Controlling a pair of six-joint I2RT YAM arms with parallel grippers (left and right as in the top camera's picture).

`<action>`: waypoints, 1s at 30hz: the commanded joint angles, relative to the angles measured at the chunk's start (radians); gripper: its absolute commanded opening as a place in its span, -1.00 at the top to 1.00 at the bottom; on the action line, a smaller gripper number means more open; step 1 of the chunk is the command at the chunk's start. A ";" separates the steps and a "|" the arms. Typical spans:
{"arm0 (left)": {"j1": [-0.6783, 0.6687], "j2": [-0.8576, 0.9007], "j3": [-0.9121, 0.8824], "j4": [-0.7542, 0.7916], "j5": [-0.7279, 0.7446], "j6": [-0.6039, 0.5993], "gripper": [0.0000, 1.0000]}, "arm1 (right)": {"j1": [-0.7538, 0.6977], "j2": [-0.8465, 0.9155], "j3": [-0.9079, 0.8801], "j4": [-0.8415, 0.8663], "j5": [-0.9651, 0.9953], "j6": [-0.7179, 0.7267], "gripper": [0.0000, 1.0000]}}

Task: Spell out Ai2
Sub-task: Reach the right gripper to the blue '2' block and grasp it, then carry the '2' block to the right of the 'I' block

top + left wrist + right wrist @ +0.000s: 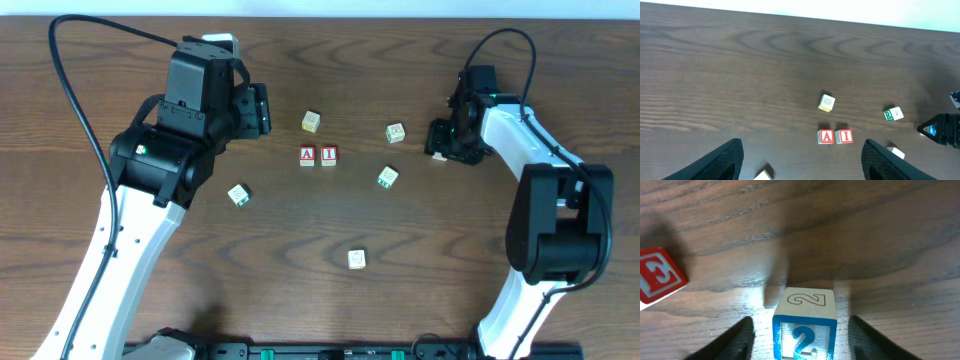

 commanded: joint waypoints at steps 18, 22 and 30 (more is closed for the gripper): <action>0.005 0.006 0.000 0.003 -0.021 0.015 -0.54 | 0.006 0.011 0.019 -0.006 0.010 -0.006 0.34; 0.005 0.006 0.000 0.003 -0.021 0.015 -0.54 | 0.006 0.011 0.019 -0.008 0.014 -0.006 0.41; 0.005 0.006 0.000 0.003 -0.021 0.015 -0.54 | 0.006 0.011 0.020 -0.009 0.029 -0.007 0.60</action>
